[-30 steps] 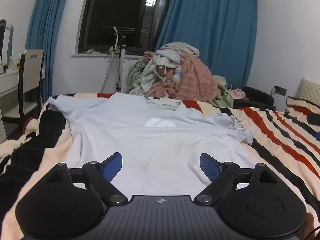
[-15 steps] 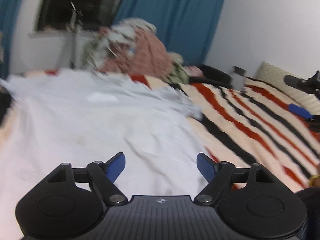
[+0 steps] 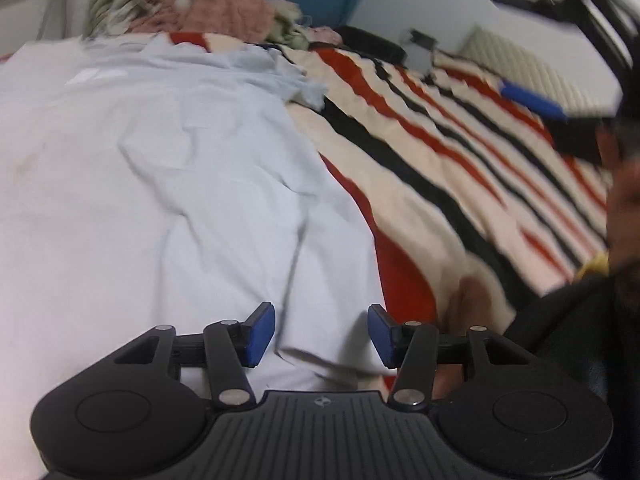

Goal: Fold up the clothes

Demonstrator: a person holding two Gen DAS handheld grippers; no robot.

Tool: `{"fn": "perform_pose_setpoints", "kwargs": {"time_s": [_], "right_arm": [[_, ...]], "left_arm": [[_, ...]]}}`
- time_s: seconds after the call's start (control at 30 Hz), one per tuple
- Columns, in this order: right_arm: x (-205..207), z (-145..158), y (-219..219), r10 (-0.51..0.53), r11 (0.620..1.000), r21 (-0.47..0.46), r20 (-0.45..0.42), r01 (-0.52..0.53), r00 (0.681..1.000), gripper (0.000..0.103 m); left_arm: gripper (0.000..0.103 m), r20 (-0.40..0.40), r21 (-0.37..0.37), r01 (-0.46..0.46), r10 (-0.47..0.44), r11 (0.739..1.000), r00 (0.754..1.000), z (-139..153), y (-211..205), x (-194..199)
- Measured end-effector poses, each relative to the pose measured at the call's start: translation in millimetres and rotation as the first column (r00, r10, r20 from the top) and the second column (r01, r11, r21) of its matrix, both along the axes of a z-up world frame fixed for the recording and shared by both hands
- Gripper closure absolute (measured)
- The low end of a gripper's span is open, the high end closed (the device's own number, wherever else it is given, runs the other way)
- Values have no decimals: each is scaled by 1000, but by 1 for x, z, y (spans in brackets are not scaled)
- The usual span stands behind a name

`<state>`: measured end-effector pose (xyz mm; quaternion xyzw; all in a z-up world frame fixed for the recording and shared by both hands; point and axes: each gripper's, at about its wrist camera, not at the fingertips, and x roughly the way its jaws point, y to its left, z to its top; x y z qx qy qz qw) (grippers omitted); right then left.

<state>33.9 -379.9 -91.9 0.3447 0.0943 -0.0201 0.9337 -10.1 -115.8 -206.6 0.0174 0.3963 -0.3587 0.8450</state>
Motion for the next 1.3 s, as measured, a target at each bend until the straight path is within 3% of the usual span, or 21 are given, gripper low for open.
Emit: {"fn": "perform_pose_setpoints", "kwargs": {"time_s": [0.1,0.13,0.17,0.27,0.37,0.5,0.53,0.6,0.67,0.83,0.97,1.07,1.2,1.3], "right_arm": [[3,-3,1,13,1000,12,-13,-13,1000,20],[3,-3,1,14,1000,16,-15,-13,1000,20],[2,-3,0,6,1000,20,-12,-6,1000,20],[-1,-3,-4,-11,999,30,3,11,1000,20],[-3,-3,-7,-26,999,36,18,26,999,20],[-6,-3,-11,-45,998,41,35,44,998,20],[-6,-3,-10,-47,998,33,32,46,998,20],[-5,-2,-8,-48,999,16,26,48,999,20],[-5,-2,-6,-40,999,2,24,40,999,20],[-5,-1,-2,-15,1000,-22,25,15,1000,20],[-3,0,4,-8,999,-50,17,9,1000,20],[-1,1,11,-3,996,-89,8,3,1000,20],[2,3,21,5,989,-145,-3,-5,1000,20],[6,4,32,12,980,-200,-19,-15,1000,20]], "left_arm": [[77,68,8,35,-36,999,997,2,-9,-16],[92,86,1,48,-48,999,995,3,-12,-21],[96,100,-12,63,-62,998,993,5,-16,-25],[98,132,-39,110,-104,993,986,10,-31,-35],[98,102,-13,134,-132,991,986,2,-55,-35],[98,52,31,102,-104,994,993,-13,-74,-29],[96,50,26,93,-94,995,994,-12,-72,-29],[83,59,23,70,-71,997,996,-8,-67,-29],[57,74,31,32,-35,999,997,2,-58,-29],[24,166,9,-82,79,997,983,40,-28,-24],[16,293,-7,-172,167,985,942,78,-3,-14],[8,385,-17,-241,229,970,894,105,14,-8],[1,417,-68,-321,319,945,851,132,40,2],[0,454,-87,-389,384,917,804,137,56,5]]}}
